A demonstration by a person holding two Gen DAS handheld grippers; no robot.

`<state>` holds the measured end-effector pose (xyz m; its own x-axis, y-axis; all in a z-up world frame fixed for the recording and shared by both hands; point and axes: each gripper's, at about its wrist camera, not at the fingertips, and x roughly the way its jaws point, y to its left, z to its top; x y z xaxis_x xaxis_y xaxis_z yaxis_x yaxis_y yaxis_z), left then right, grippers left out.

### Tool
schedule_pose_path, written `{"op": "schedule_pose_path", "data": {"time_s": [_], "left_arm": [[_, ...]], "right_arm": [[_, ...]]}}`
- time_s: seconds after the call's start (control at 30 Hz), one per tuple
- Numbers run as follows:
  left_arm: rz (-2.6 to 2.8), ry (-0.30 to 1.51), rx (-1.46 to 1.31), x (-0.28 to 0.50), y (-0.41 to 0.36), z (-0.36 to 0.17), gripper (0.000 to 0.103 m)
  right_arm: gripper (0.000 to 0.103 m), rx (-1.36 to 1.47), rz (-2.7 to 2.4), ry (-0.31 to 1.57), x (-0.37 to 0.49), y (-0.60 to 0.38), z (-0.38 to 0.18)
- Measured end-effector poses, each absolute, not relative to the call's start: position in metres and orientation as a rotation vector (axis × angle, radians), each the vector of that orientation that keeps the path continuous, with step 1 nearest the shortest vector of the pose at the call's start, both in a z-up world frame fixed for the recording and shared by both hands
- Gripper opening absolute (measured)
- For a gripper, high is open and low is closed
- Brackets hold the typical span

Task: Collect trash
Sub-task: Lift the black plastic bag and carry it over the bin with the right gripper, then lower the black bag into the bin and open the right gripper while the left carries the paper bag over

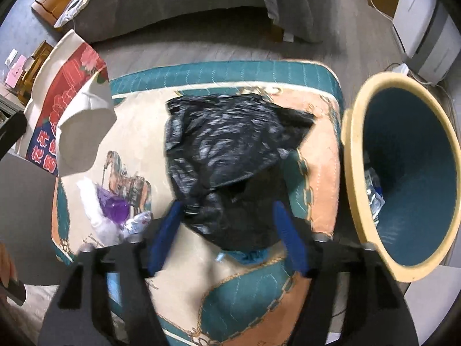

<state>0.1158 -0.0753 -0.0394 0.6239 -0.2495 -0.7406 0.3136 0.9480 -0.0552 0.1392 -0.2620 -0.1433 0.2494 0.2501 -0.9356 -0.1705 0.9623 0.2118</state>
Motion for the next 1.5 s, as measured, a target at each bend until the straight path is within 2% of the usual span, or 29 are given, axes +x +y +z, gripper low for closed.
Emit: {"op": "schedule_pose_path", "data": {"time_s": [0.1,0.37,0.83,1.13,1.5], "left_arm": [[-0.319,0.834,0.076,0.115,-0.070,-0.038,0.011],[-0.317,0.824,0.063,0.113,-0.066,-0.034,0.011],[-0.415,0.867,0.112,0.103,-0.115,-0.059,0.011],[-0.499,0.841,0.135,0.086,-0.180,-0.061,0.011],[-0.566,0.901,0.101,0.119,-0.257,-0.067,0.011]], "right_arm": [[0.027,0.075,0.266,1.251,0.142,-0.261,-0.133],[0.026,0.139,0.203,1.124,0.143,-0.286,-0.084],[0.026,-0.058,-0.003,0.967,0.133,-0.352,-0.022],[0.026,0.026,-0.072,1.029,0.142,-0.404,-0.049],[0.026,0.116,-0.128,1.044,0.140,-0.432,-0.061]]}}
